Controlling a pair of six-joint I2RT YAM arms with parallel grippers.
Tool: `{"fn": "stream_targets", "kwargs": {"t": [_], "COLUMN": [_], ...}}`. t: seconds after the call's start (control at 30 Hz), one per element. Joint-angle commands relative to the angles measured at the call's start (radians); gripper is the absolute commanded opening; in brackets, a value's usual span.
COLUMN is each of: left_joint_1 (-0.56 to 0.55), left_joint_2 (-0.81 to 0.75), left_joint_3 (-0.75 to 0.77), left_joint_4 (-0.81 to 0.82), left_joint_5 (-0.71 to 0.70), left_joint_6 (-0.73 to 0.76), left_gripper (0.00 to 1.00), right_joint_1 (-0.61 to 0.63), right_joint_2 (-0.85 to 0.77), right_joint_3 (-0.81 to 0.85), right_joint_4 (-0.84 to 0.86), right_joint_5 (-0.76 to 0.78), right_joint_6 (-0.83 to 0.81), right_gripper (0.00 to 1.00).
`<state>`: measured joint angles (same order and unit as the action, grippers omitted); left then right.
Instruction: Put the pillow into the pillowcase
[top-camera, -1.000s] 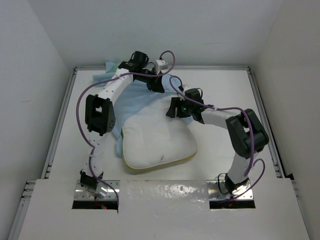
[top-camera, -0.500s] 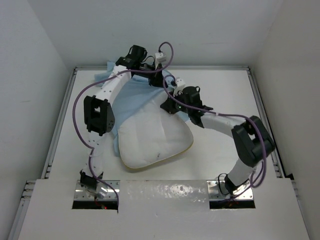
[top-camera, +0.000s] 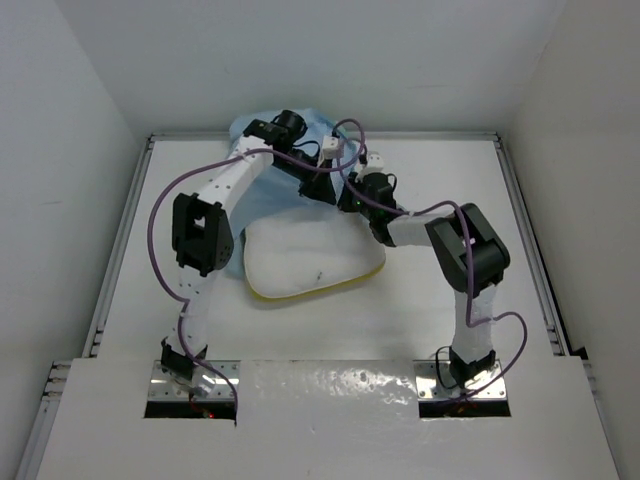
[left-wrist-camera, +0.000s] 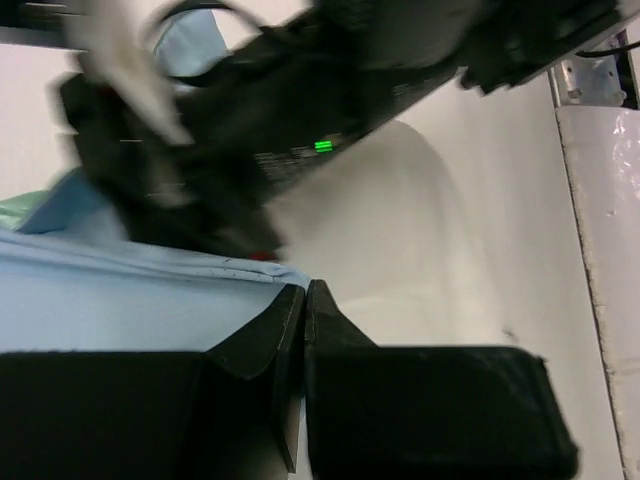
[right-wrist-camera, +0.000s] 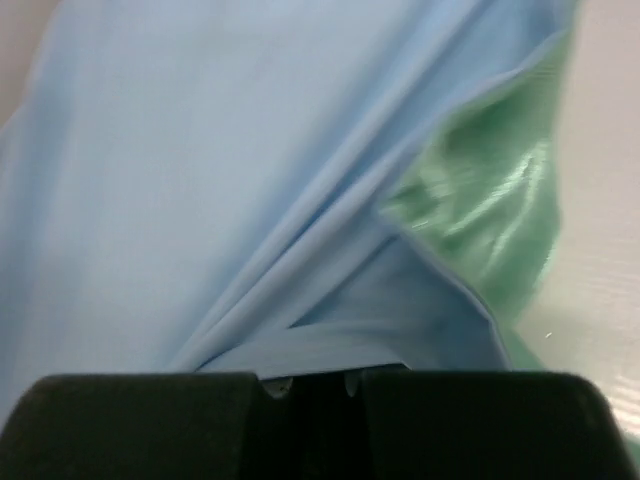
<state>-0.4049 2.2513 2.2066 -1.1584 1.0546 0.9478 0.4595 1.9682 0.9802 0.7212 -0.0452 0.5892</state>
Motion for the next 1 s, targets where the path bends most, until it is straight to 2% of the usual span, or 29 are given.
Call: {"fn": "stream_targets", "kwargs": {"t": [0.0, 0.03, 0.07, 0.1, 0.13, 0.17, 0.2, 0.23, 0.27, 0.33, 0.37, 0.4, 0.43, 0.47, 0.5, 0.53, 0.57, 0.6, 0.63, 0.67, 0.7, 0.73, 0.77, 0.83, 0.87, 0.93, 0.97], "left_joint_1": [-0.060, -0.054, -0.042, -0.011, 0.006, 0.027, 0.049, 0.095, 0.122, 0.199, 0.225, 0.273, 0.293, 0.313, 0.349, 0.363, 0.373, 0.388, 0.399, 0.405, 0.469, 0.497, 0.527, 0.568, 0.554, 0.523, 0.487], "left_joint_2": [-0.099, -0.101, -0.102, -0.104, -0.102, -0.102, -0.105, -0.113, -0.124, -0.180, -0.208, -0.270, -0.303, -0.340, -0.402, -0.426, -0.444, -0.461, -0.463, -0.461, -0.463, -0.466, -0.475, -0.476, -0.473, -0.463, -0.451], "left_joint_3": [0.004, -0.010, -0.021, -0.040, -0.048, -0.051, -0.051, -0.048, -0.048, -0.080, -0.103, -0.137, -0.224, -0.273, -0.371, -0.416, -0.450, -0.508, -0.536, -0.563, -0.634, -0.675, -0.712, -0.815, -0.841, -0.921, -0.958], "left_joint_4": [-0.161, -0.161, -0.159, -0.158, -0.158, -0.158, -0.159, -0.159, -0.150, -0.094, -0.010, 0.035, 0.078, 0.170, 0.195, 0.209, 0.213, 0.198, 0.175, 0.143, 0.138, 0.153, 0.170, 0.212, 0.221, 0.253, 0.264], "left_joint_5": [0.136, 0.090, 0.070, 0.055, 0.044, 0.029, 0.025, 0.025, 0.027, 0.006, -0.017, -0.072, -0.109, -0.181, -0.205, -0.237, -0.331, -0.373, -0.407, -0.450, -0.453, -0.453, -0.452, -0.482, -0.482, -0.473, -0.484], "left_joint_6": [0.005, 0.006, 0.008, 0.003, -0.016, -0.030, -0.044, -0.061, -0.066, -0.156, -0.191, -0.223, -0.288, -0.320, -0.340, -0.359, -0.378, -0.386, -0.386, -0.386, -0.392, -0.417, -0.429, -0.442, -0.423, -0.388, -0.377], "left_gripper": [0.00, 0.00, 0.07, 0.23, 0.42, 0.69, 0.79, 0.85, 0.99, 1.00, 1.00, 1.00, 1.00, 0.96, 0.83, 0.55, 0.13, 0.06, 0.06, 0.13, 0.21, 0.43, 0.52, 0.67, 0.73, 0.84, 0.85], "right_joint_1": [-0.035, -0.035, -0.035, -0.036, -0.036, -0.036, -0.036, -0.038, -0.039, -0.045, -0.054, -0.082, -0.099, -0.134, -0.153, -0.172, -0.218, -0.241, -0.261, -0.301, -0.317, -0.340, -0.344, -0.344, -0.346, -0.344, -0.343], "right_joint_2": [0.021, 0.020, 0.012, -0.024, -0.050, -0.080, -0.113, -0.176, -0.207, -0.262, -0.270, -0.270, -0.250, -0.236, -0.217, -0.197, -0.154, -0.134, -0.109, -0.057, -0.031, 0.018, 0.043, 0.087, 0.131, 0.170, 0.191], "right_joint_3": [0.207, 0.213, 0.212, 0.187, 0.169, 0.147, 0.128, 0.089, 0.080, 0.104, 0.127, 0.190, 0.230, 0.276, 0.363, 0.395, 0.420, 0.446, 0.457, 0.471, 0.501, 0.517, 0.535, 0.577, 0.589, 0.615, 0.606], "right_joint_4": [0.033, -0.042, -0.072, -0.106, -0.141, -0.220, -0.262, -0.300, -0.406, -0.529, -0.593, -0.712, -0.776, -0.886, -0.934, -0.966, -0.991, -0.990, -0.987, -0.988, -0.991, -1.008, -1.019, -1.060, -1.074, -1.112, -1.137], "right_joint_5": [0.283, 0.236, 0.175, 0.045, -0.019, -0.063, -0.093, -0.146, -0.169, -0.170, -0.189, -0.217, -0.254, -0.306, -0.312, -0.317, -0.318, -0.309, -0.299, -0.288, -0.271, -0.260, -0.243, -0.196, -0.193, -0.200, -0.203], "right_joint_6": [0.055, 0.002, -0.037, -0.075, -0.116, -0.190, -0.227, -0.273, -0.372, -0.443, -0.492, -0.511, -0.526, -0.532, -0.523, -0.505, -0.453, -0.428, -0.399, -0.350, -0.333, -0.306, -0.302, -0.357, -0.382, -0.414, -0.417], "right_gripper": [0.02, 0.33, 0.57, 0.76, 0.85, 0.91, 0.99, 0.99, 0.99, 0.99, 0.98, 0.92, 0.55, 0.28, 0.09, 0.00, 0.00, 0.00, 0.00, 0.32, 0.46, 0.74, 0.81, 0.87, 0.91, 0.93, 0.94]}}
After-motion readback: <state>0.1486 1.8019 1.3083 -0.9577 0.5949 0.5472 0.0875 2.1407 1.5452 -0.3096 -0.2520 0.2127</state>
